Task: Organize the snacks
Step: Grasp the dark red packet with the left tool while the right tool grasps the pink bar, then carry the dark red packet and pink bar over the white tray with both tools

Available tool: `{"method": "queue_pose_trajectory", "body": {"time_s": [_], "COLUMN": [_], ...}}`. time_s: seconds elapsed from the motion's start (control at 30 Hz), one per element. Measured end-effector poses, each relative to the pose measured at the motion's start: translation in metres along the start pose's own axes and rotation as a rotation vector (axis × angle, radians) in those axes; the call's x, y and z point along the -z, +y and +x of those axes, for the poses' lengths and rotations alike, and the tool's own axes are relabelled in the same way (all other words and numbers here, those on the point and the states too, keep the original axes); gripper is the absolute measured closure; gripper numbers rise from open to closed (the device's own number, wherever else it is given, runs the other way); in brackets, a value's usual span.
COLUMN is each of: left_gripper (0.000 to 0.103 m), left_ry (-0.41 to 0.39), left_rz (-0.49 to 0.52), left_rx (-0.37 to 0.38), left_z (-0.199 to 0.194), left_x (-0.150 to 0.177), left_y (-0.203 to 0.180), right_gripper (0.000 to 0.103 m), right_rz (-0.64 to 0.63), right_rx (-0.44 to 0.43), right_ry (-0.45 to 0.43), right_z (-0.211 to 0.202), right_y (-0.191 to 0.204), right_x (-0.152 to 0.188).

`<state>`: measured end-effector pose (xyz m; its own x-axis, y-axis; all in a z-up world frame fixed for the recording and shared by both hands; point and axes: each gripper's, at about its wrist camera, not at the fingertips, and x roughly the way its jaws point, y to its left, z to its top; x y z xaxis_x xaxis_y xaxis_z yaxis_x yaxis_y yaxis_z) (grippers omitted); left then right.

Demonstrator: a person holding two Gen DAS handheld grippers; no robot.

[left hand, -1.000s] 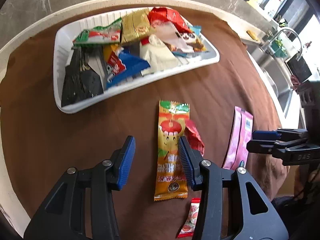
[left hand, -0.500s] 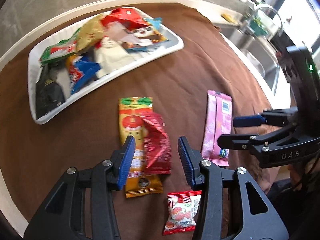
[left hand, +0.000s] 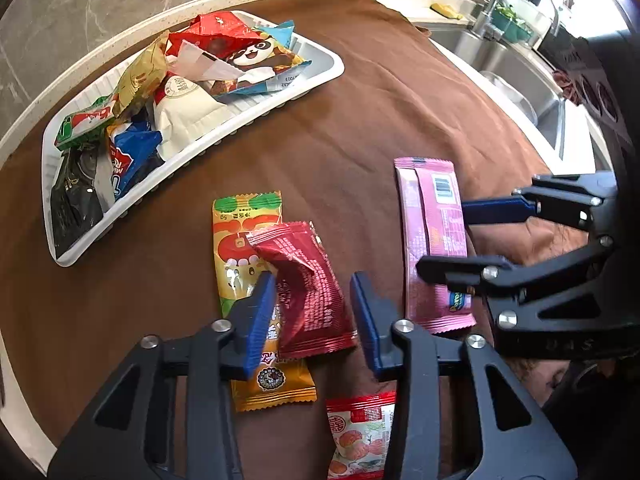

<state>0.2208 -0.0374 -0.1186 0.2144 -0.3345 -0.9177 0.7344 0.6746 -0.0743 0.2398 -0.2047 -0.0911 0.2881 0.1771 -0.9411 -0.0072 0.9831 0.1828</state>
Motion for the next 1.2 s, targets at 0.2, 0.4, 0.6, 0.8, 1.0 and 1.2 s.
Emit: {"method": "queue_pose_trajectory", "body": {"time_s": [0.2, 0.4, 0.6, 0.8, 1.0, 1.2], "left_gripper": [0.071, 0.071, 0.071, 0.073, 0.073, 0.074], "left_ry": [-0.008, -0.010, -0.010, -0.011, -0.012, -0.022], "left_rz": [-0.003, -0.006, -0.012, -0.017, -0.013, -0.043], "left_rx": [-0.008, -0.005, -0.003, -0.007, -0.009, 0.016], "left_z": [0.002, 0.002, 0.001, 0.002, 0.001, -0.002], "left_x": [0.001, 0.000, 0.001, 0.001, 0.001, 0.001], "left_y": [-0.001, 0.000, 0.002, 0.004, 0.003, 0.009], "right_gripper": [0.056, 0.076, 0.046, 0.037, 0.077, 0.088], "right_rz": [-0.072, -0.142, -0.060, -0.145, -0.184, -0.120], "right_rx": [0.038, 0.029, -0.007, 0.070, 0.109, 0.025], "right_ry": [-0.035, -0.073, -0.017, -0.019, -0.066, -0.075], "right_z": [0.003, 0.000, 0.001, 0.004, 0.002, -0.007], "right_y": [0.007, 0.003, -0.005, 0.014, 0.019, -0.006], "right_x": [-0.002, -0.007, -0.008, 0.007, 0.010, 0.008]}}
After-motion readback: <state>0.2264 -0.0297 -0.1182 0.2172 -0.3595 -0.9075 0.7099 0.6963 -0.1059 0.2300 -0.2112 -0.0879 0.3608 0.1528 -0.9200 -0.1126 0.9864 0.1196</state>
